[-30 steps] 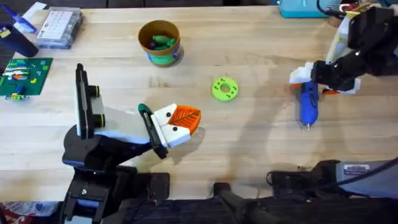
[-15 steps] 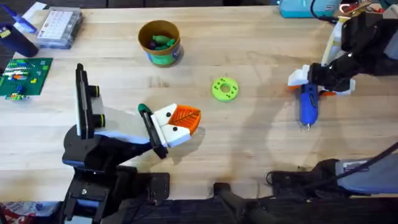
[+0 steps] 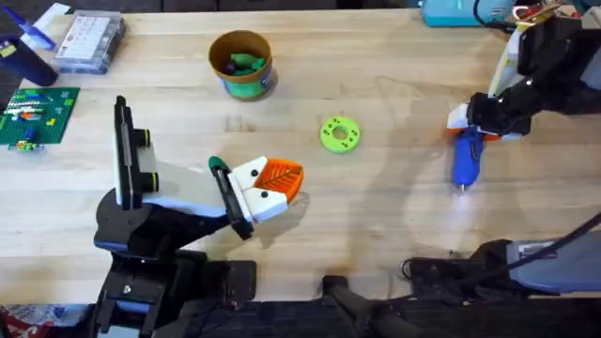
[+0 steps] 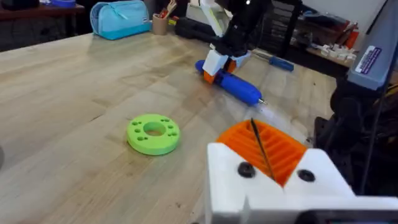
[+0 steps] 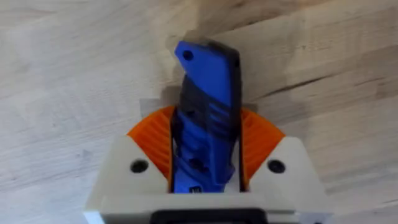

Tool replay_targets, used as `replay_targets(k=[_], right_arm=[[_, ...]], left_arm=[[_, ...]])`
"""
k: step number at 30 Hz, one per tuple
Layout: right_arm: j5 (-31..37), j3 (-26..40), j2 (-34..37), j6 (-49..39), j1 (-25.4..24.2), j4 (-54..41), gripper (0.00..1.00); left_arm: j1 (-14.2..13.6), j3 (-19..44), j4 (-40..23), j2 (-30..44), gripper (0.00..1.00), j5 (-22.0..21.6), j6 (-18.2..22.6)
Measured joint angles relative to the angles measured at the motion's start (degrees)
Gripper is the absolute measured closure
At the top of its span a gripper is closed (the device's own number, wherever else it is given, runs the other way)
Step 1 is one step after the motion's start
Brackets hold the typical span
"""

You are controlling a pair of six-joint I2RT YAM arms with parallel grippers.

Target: Pick up the gripper from the table and insert it into the empty holder that is missing its gripper. Then pick up a screw, insert it into the mounting hole, and use the screwdriver to tighten it. Finally, clean up the table by picking up the vegetable and placing it into the bucket.

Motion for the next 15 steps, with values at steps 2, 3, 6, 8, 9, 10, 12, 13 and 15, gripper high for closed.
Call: replay_targets(k=[2, 3, 6, 8, 9, 10, 12, 13, 15], right_arm=[[0.00, 0.00, 0.05, 0.03, 0.00, 0.37, 0.537], [-0.02, 0.00, 0.07, 0.02, 0.00, 0.61, 0.538], [-0.13, 0.00, 0.31, 0.02, 0.00, 1.92, 0.538], [-0.23, 0.00, 0.31, 0.04, 0.00, 2.22, 0.536], [-0.22, 0.00, 0.31, -0.01, 0.00, 2.40, 0.582], [-0.25, -0.02, 0.39, -0.12, 0.00, 2.72, 0.657], [-0.27, -0.02, 0.71, -0.01, 0.00, 3.46, 0.873], [-0.19, -0.02, 0.86, -0.01, 0.00, 3.77, 0.950], [-0.17, -0.02, 0.90, -0.04, -0.02, 3.89, 0.975]], left_arm=[[0.00, 0.00, 0.00, -0.01, 0.985, 0.00, -0.01], [0.00, 0.00, 0.00, 0.00, 0.985, 0.00, -0.02], [0.00, 0.00, 0.00, -0.02, 0.985, 0.00, -0.01], [0.00, 0.00, 0.00, -0.02, 0.985, 0.00, 0.00], [0.00, 0.00, 0.00, -0.01, 0.985, 0.00, 0.00], [0.00, 0.00, 0.00, -0.02, 0.985, 0.00, 0.00], [0.00, 0.00, 0.00, 0.00, 0.985, 0.00, -0.01], [0.00, 0.00, 0.00, -0.02, 0.985, 0.00, -0.02], [0.00, 0.00, 0.00, -0.02, 0.985, 0.00, -0.02]])
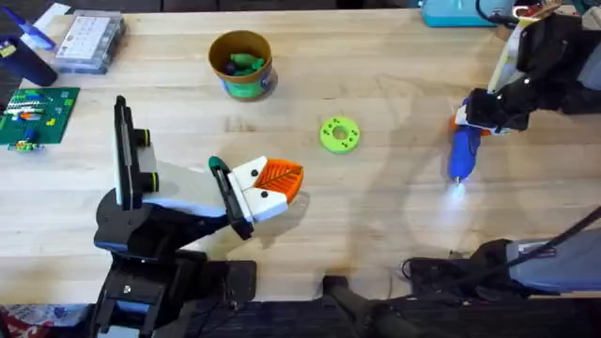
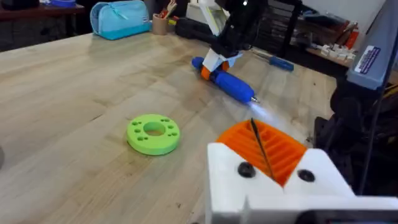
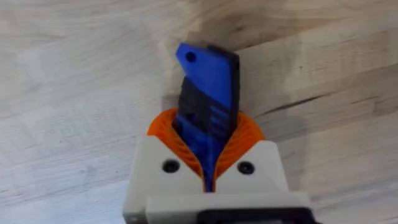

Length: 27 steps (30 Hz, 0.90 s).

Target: Pick up the gripper from the table and insert it into the empty holder that is missing its gripper. Then pick up a screw, insert it into the mounting hole, and use the screwdriver to tighten it. Finally, clean up the table by picking up the vegetable and placing it into the bucket.

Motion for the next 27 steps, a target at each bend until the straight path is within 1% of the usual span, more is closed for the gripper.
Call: replay_targets(k=[6, 10, 19, 27], right_arm=[[-0.65, 0.67, -0.10, 0.03, 0.02, -2.57, 0.974], [-1.16, 1.37, -1.71, 0.04, 0.08, -5.10, 0.974], [-1.62, 6.07, -13.30, 0.60, 0.09, -6.27, 0.974], [-1.64, 6.36, -23.00, 1.66, 0.09, -6.96, 0.974]], left_arm=[[0.00, 0.00, 0.00, 0.00, 0.985, 0.00, 0.02], [0.00, 0.00, 0.00, 0.00, 0.985, 0.00, 0.02], [0.00, 0.00, 0.00, 0.02, 0.985, 0.00, 0.01], [0.00, 0.00, 0.00, 0.00, 0.985, 0.00, 0.02]])
